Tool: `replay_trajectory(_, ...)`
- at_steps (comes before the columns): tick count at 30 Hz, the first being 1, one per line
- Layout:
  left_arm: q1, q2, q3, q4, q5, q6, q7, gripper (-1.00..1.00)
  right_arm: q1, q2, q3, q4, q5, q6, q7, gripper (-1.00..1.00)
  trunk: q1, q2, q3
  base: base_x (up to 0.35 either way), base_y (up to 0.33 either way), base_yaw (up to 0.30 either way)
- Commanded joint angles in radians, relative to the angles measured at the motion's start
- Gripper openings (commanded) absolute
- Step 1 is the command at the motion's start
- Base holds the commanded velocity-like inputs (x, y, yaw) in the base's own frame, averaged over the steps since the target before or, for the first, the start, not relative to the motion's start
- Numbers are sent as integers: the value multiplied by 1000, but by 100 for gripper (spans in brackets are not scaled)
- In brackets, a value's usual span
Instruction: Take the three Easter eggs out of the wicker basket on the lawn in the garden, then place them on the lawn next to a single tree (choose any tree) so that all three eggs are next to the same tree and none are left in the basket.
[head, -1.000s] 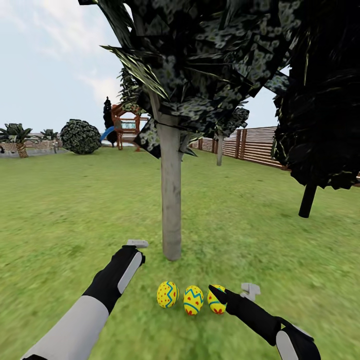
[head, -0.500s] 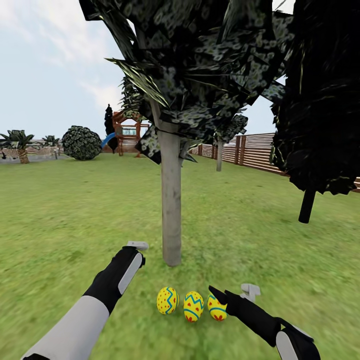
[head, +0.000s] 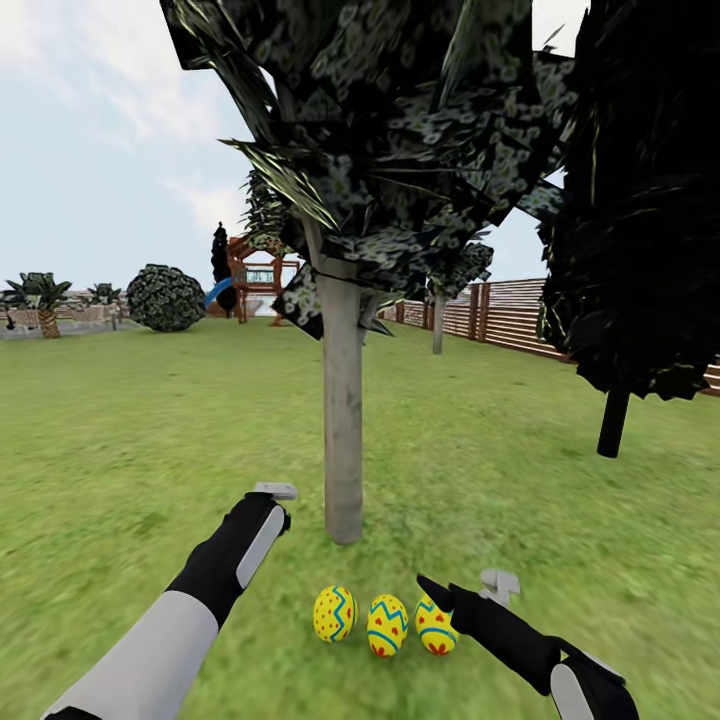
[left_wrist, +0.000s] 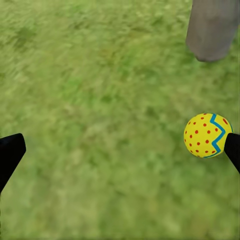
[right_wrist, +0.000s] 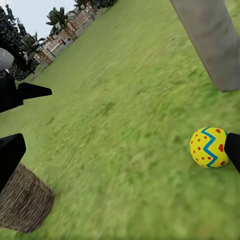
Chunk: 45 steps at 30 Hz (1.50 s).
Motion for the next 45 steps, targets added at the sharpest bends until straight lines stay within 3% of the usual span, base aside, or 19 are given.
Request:
replay_trajectory(1, -1, 1, -3, -1, 11, 2, 10, 100, -1, 1, -2, 0, -5, 8, 2, 100, -1, 0, 1, 0, 0, 0)
replay_trajectory(45, 0, -1, -3, -1, 9, 2, 12, 100, -5, 0, -2, 26, -2, 8, 2, 100, -20, 10, 100, 0, 0, 0)
